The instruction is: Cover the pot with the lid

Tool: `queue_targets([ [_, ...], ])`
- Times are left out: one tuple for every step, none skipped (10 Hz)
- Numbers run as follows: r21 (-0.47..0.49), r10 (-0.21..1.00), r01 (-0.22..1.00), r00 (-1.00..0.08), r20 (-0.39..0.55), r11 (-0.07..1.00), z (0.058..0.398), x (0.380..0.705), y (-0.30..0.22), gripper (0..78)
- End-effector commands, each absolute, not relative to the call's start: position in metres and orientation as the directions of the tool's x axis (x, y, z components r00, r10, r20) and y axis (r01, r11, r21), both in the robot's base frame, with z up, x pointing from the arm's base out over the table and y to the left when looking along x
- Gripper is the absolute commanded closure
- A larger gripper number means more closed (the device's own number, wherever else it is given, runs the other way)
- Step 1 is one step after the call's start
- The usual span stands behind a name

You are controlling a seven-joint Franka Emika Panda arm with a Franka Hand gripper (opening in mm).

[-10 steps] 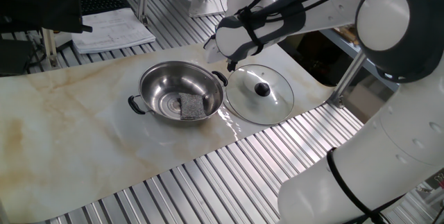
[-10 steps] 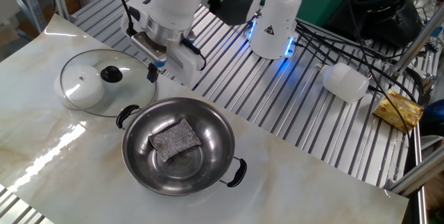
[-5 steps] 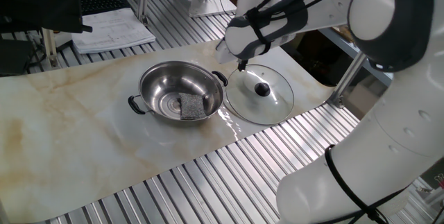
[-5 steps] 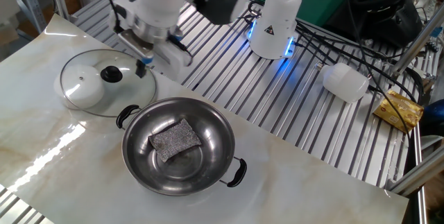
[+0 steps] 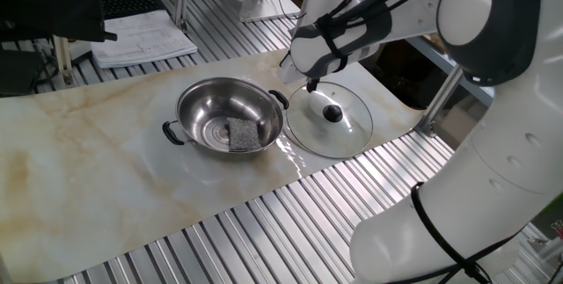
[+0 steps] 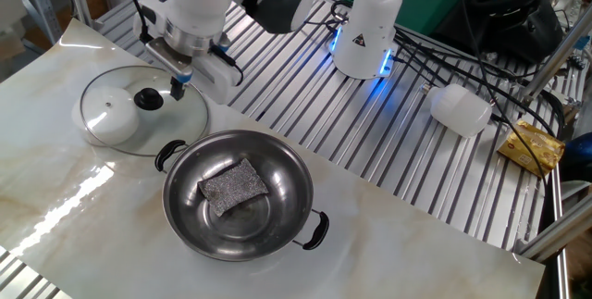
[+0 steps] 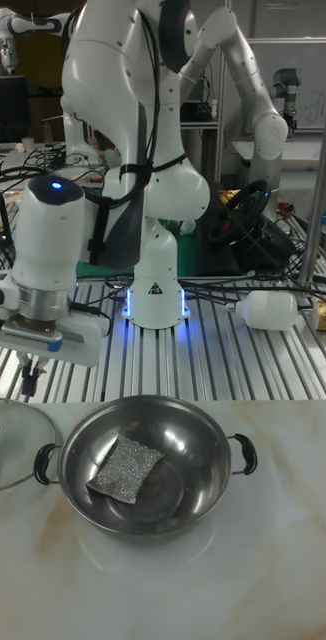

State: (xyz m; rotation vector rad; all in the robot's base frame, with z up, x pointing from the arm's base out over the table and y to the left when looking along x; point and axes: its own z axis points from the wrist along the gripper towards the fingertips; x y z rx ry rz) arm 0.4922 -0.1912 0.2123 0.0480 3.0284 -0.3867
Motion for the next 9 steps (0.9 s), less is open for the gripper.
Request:
queue_targets([
  [-0.246, 0.06, 0.087, -0.991, -0.116, 0.965, 0.203, 0.49, -0.216, 77.6],
  [-0.246, 0.06, 0.087, -0.991, -0.116, 0.965, 0.203, 0.49, -0.216, 77.6],
  [-0.244, 0.058, 0.085, -0.991, -0.117, 0.966, 0.203, 0.49, -0.216, 77.6],
  [-0.235, 0.088, 0.117, -0.987, -0.131, 0.965, 0.203, 0.49, -0.216, 77.6],
  [-0.226, 0.106, 0.135, -0.985, -0.136, 0.965, 0.203, 0.49, -0.216, 77.6],
  [-0.224, 0.11, 0.14, -0.984, -0.139, 0.965, 0.203, 0.49, -0.216, 77.6],
  [-0.224, 0.089, 0.118, -0.987, -0.136, 0.968, 0.203, 0.49, -0.216, 77.6],
  [-0.224, 0.087, 0.116, -0.987, -0.135, 0.968, 0.203, 0.49, -0.216, 77.6],
  [-0.209, 0.05, 0.072, -0.992, -0.112, 0.975, 0.202, 0.492, -0.236, 77.6],
])
